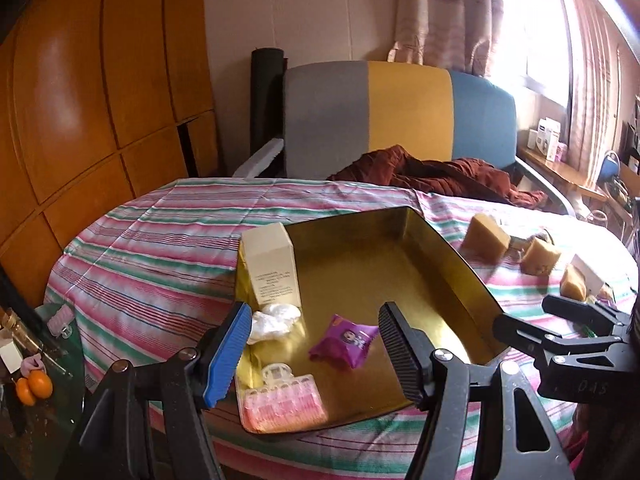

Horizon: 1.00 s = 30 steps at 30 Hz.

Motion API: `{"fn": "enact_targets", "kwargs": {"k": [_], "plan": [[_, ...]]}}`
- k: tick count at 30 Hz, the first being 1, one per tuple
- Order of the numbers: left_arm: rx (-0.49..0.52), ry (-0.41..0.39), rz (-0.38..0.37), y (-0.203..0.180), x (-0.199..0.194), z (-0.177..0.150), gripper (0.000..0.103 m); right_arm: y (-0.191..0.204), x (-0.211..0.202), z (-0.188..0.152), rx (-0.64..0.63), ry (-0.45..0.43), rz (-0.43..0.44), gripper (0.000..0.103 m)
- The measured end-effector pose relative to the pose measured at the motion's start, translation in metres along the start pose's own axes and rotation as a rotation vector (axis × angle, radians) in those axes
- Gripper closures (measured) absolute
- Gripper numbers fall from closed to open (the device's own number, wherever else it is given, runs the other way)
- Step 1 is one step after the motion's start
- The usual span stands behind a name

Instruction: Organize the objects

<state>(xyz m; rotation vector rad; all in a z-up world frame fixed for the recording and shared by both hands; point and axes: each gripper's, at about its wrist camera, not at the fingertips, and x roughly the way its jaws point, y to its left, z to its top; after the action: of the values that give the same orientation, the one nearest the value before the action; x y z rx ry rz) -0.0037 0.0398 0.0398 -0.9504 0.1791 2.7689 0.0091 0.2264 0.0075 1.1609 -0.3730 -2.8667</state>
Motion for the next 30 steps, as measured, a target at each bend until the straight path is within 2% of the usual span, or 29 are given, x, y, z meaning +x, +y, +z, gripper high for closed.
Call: {"fn": "enact_targets", "kwargs": {"k": [2, 13, 21, 30], "plan": [[0.012, 0.006, -0.012, -0.006, -0.001, -0.001, 0.036, -0.001, -0.004, -0.001, -0.016, -0.020, -0.020, 0.000], [0.042, 0.038, -0.064, -0.026, 0.002, -0.006, 0.036, -0.002, -0.008, -0.004, -0.075, -0.051, -0.109, 0.000], [0.028, 0.083, -0.108, -0.031, 0.011, -0.008, 0.035, -0.011, -0.012, -0.004, -0.068, -0.081, -0.195, 0.000], [0.056, 0.106, -0.127, -0.043, 0.018, -0.007, 0.034, -0.029, -0.017, -0.002, -0.057, -0.091, -0.265, 0.000]]}}
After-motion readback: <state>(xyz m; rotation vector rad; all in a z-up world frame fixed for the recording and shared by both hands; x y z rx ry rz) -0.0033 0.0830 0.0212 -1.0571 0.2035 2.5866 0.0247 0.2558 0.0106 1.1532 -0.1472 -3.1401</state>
